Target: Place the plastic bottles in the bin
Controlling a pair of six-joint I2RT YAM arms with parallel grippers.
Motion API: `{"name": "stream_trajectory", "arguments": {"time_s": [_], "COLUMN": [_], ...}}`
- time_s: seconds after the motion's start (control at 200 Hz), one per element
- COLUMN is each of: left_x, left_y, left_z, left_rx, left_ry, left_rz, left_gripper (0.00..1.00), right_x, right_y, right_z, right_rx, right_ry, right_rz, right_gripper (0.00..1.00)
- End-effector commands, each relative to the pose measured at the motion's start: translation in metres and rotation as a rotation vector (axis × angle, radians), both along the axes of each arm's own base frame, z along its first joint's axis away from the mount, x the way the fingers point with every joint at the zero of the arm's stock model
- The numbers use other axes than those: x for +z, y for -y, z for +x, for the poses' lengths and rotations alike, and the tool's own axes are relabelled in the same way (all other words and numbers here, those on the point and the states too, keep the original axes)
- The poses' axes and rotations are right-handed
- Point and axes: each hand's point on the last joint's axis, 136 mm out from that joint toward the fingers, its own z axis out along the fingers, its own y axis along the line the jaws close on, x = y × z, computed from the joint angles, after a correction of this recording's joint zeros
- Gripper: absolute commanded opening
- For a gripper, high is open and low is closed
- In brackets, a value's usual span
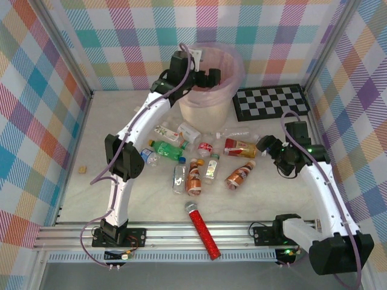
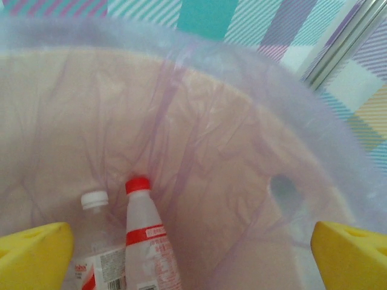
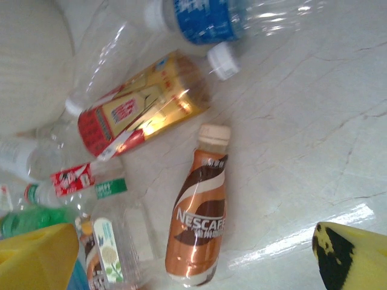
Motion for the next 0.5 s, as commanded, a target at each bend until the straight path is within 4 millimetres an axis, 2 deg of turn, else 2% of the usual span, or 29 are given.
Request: {"name": "stream_trajectory", "arguments": {"time_s": [0.0, 0.105, 0.17, 0.21, 0.225, 0.255, 0.355, 0.495], "left_x": [0.098, 0.118, 0.121, 0.118, 0.111, 0.114, 0.085, 0.028], "left_y": [-0.021, -0.041, -0.055, -0.064, -0.067, -0.076, -0.1, -0.129], "left_z": [-0.03, -0.05, -0.066, -0.077, -0.079, -0.091, -0.123, -0.168], "left_rx": [0.0, 0.039, 0.061, 0.077, 0.083, 0.094, 0.128, 0.173], "left_ry": [0.167, 0.183, 0.172, 0.158, 0.142, 0.141, 0.08, -0.051], "left_rz": [-0.05, -0.035, -0.013, 0.005, 0.017, 0.02, 0.042, 0.052], "left_gripper": [1.0, 1.0, 1.0, 1.0, 1.0, 1.0, 1.0, 1.0], "right_x": [0.002, -0.007, -0.017, -0.023, -0.025, -0.03, -0.04, -0.061], "right_y": [0.026, 0.039, 0.048, 0.052, 0.054, 0.057, 0.063, 0.065], "right_z": [0.008, 0.023, 0.032, 0.037, 0.039, 0.043, 0.058, 0.076], "right_rx": [-0.222, -0.375, -0.477, -0.533, -0.553, -0.591, -0.672, -0.744], "right_ry": [-0.028, -0.039, -0.052, -0.055, -0.055, -0.058, -0.057, -0.103], "right_rz": [-0.011, 0.069, 0.125, 0.157, 0.166, 0.186, 0.231, 0.269], "right_gripper": [0.99, 0.99, 1.0, 0.98, 0.98, 0.97, 0.95, 0.94]}}
